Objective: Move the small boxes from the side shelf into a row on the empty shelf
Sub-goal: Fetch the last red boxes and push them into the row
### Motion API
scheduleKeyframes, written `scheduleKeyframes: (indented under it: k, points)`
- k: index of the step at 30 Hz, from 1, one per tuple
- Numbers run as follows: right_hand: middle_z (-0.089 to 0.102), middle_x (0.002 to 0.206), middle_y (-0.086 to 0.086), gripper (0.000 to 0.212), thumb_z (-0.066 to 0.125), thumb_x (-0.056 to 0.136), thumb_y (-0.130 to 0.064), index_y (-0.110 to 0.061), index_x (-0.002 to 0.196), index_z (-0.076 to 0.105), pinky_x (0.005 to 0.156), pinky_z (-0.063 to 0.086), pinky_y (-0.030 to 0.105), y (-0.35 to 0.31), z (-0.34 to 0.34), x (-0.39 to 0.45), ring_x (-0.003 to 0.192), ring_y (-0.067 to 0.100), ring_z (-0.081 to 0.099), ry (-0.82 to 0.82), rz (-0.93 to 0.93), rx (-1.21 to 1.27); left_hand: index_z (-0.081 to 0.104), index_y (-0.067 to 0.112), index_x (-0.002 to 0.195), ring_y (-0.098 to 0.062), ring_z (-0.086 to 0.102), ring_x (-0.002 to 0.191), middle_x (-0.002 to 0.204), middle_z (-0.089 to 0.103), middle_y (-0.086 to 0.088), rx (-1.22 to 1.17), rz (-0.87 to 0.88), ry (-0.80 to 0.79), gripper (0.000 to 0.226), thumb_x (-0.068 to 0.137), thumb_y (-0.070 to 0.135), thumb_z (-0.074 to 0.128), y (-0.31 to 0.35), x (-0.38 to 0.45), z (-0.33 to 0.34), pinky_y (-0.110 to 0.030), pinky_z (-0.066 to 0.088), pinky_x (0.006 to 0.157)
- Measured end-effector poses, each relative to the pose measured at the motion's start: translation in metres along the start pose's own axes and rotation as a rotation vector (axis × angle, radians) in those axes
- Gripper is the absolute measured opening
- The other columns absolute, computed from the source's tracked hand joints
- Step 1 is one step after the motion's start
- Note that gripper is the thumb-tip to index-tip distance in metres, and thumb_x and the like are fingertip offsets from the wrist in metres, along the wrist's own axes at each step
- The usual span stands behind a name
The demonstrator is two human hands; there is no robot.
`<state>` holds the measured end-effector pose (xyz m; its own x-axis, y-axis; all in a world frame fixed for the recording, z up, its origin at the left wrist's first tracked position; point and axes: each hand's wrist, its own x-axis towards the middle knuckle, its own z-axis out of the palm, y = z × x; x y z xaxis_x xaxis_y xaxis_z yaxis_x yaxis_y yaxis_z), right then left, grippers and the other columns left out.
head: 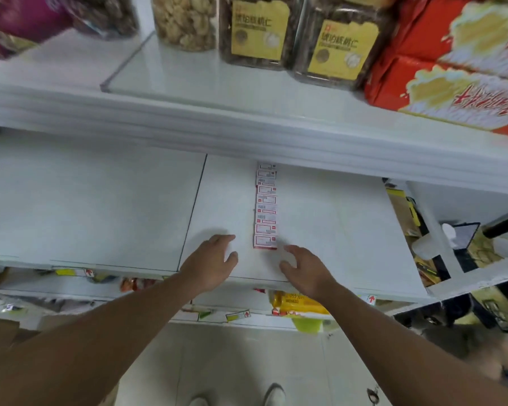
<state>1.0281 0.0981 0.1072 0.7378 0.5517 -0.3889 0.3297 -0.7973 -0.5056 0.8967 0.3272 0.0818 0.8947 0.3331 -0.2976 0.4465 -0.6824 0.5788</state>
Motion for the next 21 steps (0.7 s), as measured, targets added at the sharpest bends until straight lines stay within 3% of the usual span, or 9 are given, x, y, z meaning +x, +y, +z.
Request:
scheduleKeyframes:
  k: [3,5,10,16,21]
  points:
    - [0.050,0.157,0.006,0.063,0.053,0.101,-0.044,-0.025,0.160,0.041,0.111,0.047,0.044,-0.001,-0.005,-0.018,0.140,0.030,0.050,-0.070,-0.031,-0.397,0.037,0.024,0.167,-0.024,0.040,0.153,0.172,0.038,-0.002,0.282,0.053,-0.024,0.061,0.108,0.039,0.046,-0.002,-0.024,-0.007,-0.040,0.038,0.123]
    - [0.049,0.155,0.006,0.065,0.051,0.099,-0.048,-0.025,0.159,0.040,0.108,0.049,0.047,-0.006,-0.006,-0.031,0.138,0.031,0.050,-0.091,-0.050,-0.520,0.040,0.023,0.165,-0.026,0.042,0.152,0.170,0.042,-0.004,0.409,0.057,-0.011,0.062,0.106,0.040,0.046,-0.002,-0.044,-0.007,-0.041,0.038,0.123]
    - [0.053,0.149,0.004,0.059,0.049,0.100,-0.050,-0.026,0.154,0.046,0.106,0.050,0.047,-0.020,-0.005,-0.050,0.136,0.030,0.051,-0.089,-0.132,-0.541,0.051,0.021,0.154,-0.027,0.055,0.136,0.156,0.055,-0.004,0.491,-0.025,0.056,0.054,0.103,0.040,0.047,0.010,-0.094,-0.022,-0.045,0.049,0.111]
    - [0.056,0.138,0.004,0.053,0.046,0.103,-0.056,-0.027,0.147,0.053,0.099,0.053,0.043,-0.031,0.001,-0.065,0.124,0.026,0.057,-0.144,-0.352,-0.598,0.055,0.024,0.144,-0.030,0.055,0.132,0.142,0.055,-0.003,0.427,-0.343,0.100,0.048,0.101,0.043,0.049,0.030,-0.172,-0.024,-0.047,0.051,0.100]
    - [0.056,0.134,0.006,0.051,0.052,0.102,-0.056,-0.025,0.143,0.056,0.098,0.052,0.042,-0.051,0.012,-0.088,0.122,0.029,0.060,-0.162,-0.568,-0.571,0.049,0.025,0.153,-0.032,0.051,0.139,0.152,0.053,-0.004,0.443,-0.547,0.201,0.057,0.103,0.052,0.048,0.040,-0.258,-0.010,-0.052,0.052,0.107]
